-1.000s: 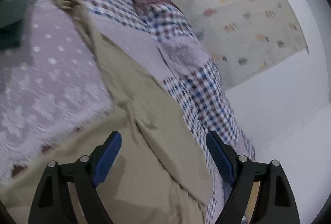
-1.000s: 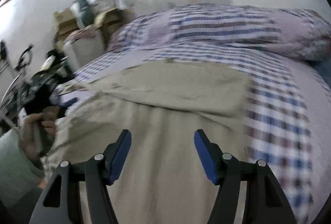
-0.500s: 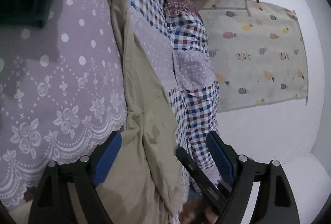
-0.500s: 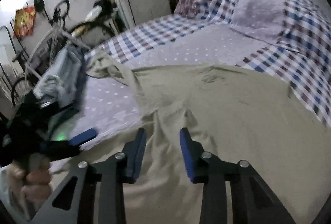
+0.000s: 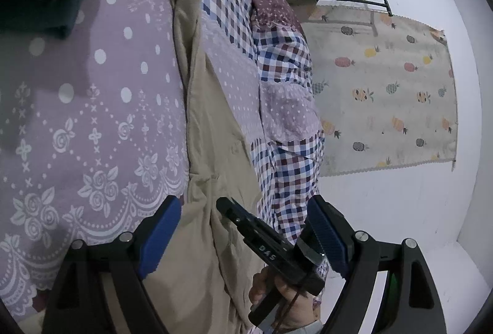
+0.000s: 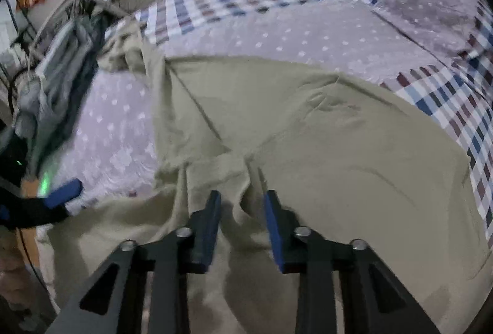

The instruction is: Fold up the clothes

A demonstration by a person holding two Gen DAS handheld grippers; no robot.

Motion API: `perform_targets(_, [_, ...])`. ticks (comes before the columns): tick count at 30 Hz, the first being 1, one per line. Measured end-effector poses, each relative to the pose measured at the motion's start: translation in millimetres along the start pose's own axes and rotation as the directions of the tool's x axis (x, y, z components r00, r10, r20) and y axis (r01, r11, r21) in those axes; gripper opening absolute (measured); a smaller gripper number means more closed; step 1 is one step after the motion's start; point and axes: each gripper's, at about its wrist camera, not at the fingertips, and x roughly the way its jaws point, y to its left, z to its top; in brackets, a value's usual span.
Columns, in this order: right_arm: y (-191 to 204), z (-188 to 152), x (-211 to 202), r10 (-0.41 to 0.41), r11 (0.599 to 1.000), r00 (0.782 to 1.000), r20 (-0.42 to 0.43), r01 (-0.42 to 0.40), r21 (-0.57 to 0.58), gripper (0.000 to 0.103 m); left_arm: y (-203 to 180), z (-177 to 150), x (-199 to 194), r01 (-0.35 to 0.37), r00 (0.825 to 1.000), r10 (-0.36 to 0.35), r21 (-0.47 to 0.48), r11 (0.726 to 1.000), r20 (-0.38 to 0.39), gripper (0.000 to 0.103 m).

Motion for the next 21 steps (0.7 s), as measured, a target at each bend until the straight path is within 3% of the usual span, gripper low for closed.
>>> perform_targets(2, [-1.1,1.0,-2.2,-0.022,1.000,1.000,0.010,0.022,-0.012,0.002,0.7,0.3,0.3,0.004,1.000,-0.004,-0.006,1.000,0.001,0.086])
perform_targets(5, [-8.5,6.2,-19.1,-0.045,0.999,0.996,0.078,0.044,0.010,0.001,1.7,1.4,-0.8,0.011,1.000,-0.011,-0.015,1.000,0.001,0.086])
perform_targets(8, [-24.4,13.5,-30.2,-0.125,0.991,0.985,0.118,0.118,0.062,0.001,1.8,1.7,-0.9,0.013,1.000,-0.013,-0.019,1.000,0.001,0.086])
perform_targets(13, [-44.9,25.3,-25.1,-0.280,0.957,0.953,0.115,0.268,0.111,0.001,1.6,1.9,-0.9,0.015,1.000,-0.015,-0.022,1.000,0.003,0.086])
perform_targets(16, [-62.9,31.5,-12.1,-0.392,0.913,0.917,0.069,0.379,0.155,0.002,1.4,1.9,-0.7,0.015,1.000,-0.014,-0.021,1.000,0.003,0.086])
perform_targets(19, [-86.3,34.7,-7.2,-0.523,0.834,0.852,0.012,0.509,0.212,0.004,1.4,2.6,-0.2,0.016,1.000,-0.015,-0.025,1.000,0.005,0.086])
perform_targets(21, [-94.8,34.4,-18.2,-0.578,0.788,0.816,0.012,0.554,0.268,0.012,1.8,2.7,0.6,0.017,1.000,-0.017,-0.028,0.999,0.005,0.086])
